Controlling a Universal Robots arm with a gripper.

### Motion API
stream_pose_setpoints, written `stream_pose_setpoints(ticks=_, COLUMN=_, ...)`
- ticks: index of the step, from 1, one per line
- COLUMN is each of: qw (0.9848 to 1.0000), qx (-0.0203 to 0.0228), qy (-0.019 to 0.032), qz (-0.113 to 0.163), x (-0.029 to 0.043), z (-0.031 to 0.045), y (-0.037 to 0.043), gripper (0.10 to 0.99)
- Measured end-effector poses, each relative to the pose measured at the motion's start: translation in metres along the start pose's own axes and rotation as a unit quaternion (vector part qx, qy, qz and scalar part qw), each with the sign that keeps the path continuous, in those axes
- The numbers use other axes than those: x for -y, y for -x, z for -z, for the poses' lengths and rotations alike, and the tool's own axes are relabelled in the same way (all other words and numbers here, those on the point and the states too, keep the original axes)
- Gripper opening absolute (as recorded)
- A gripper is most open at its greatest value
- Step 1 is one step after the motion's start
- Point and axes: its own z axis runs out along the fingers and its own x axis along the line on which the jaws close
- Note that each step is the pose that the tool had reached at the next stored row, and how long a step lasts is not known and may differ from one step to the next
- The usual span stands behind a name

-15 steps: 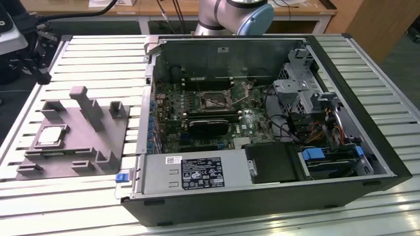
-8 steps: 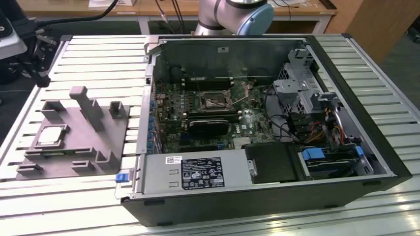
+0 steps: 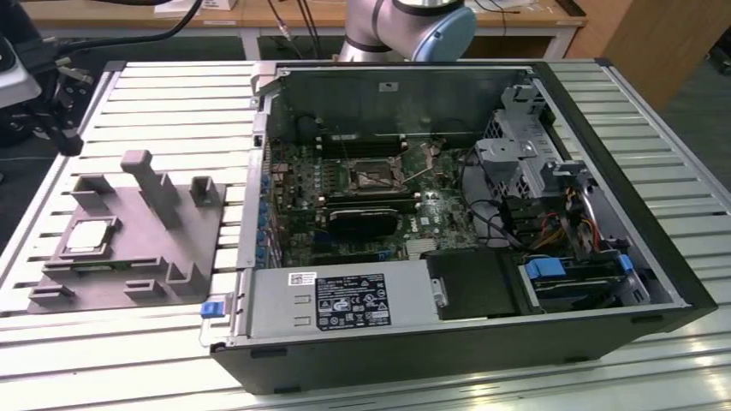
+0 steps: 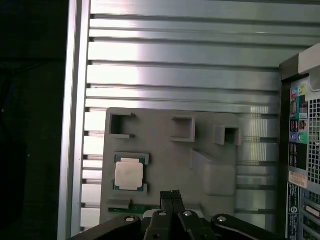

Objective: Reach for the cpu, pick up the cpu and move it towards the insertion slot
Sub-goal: 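Pick up the cpu and move it towards the insertion slot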

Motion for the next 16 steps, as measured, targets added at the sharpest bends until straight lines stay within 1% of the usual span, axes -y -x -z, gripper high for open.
stream_pose_setpoints(ticks=11, qw=1.0000, qx=0.0000, qy=0.0000, qz=0.000, x=0.0002, z=-0.0072, y=-0.0094, gripper=0.106)
stream_pose_setpoints(ticks=16, qw=1.0000, qx=0.0000, qy=0.0000, qz=0.000, x=0.0003, z=-0.0103, y=-0.0126, gripper=0.106)
